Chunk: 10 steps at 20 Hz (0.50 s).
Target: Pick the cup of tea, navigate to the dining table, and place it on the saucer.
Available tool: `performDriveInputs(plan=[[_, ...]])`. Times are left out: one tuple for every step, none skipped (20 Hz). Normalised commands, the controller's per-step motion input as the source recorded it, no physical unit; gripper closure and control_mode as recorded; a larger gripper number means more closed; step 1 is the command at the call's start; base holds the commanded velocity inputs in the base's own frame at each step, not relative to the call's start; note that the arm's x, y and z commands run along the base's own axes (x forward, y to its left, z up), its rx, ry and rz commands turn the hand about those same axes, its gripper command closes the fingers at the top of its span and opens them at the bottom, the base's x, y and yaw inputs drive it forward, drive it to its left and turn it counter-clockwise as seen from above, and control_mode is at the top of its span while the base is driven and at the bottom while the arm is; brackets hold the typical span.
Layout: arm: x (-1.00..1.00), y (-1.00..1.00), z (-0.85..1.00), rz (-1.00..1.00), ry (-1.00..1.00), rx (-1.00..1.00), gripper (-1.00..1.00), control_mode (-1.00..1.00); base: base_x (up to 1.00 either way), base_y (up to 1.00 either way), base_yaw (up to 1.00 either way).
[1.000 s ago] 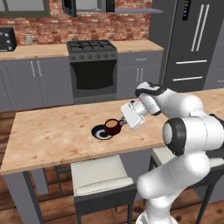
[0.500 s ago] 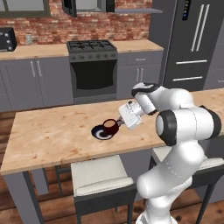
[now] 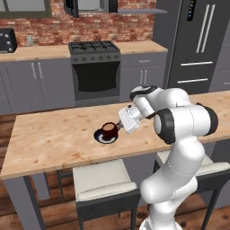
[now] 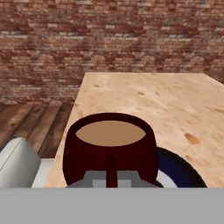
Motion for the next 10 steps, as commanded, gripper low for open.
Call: performDriveInputs(plan=[[0.14,0.05,-0.17,-0.01,0.00,0.00,1.00,-1.00,0.00,0.00,0.00],[0.13,0.04,-0.17,0.00,0.00,0.00,1.00,-1.00,0.00,0.00,0.00],[0.14,0.06,-0.18,0.00,0.00,0.00,1.00,-1.00,0.00,0.00,0.00],[0.16,0.08,-0.17,0.00,0.00,0.00,1.00,-1.00,0.00,0.00,0.00],[0.16,0.09,-0.17,-0.01,0.00,0.00,1.00,-1.00,0.00,0.00,0.00],[0.15,0.07,-0.17,-0.01,0.00,0.00,1.00,-1.00,0.00,0.00,0.00],[0.16,0.05,-0.17,0.00,0.00,0.00,1.00,-1.00,0.00,0.00,0.00],[0.16,0.04,-0.17,0.00,0.00,0.00,1.00,-1.00,0.00,0.00,0.00],[0.16,0.03,-0.16,0.00,0.00,0.00,1.00,-1.00,0.00,0.00,0.00],[0.16,0.03,-0.16,0.00,0.00,0.00,1.00,-1.00,0.00,0.00,0.00]])
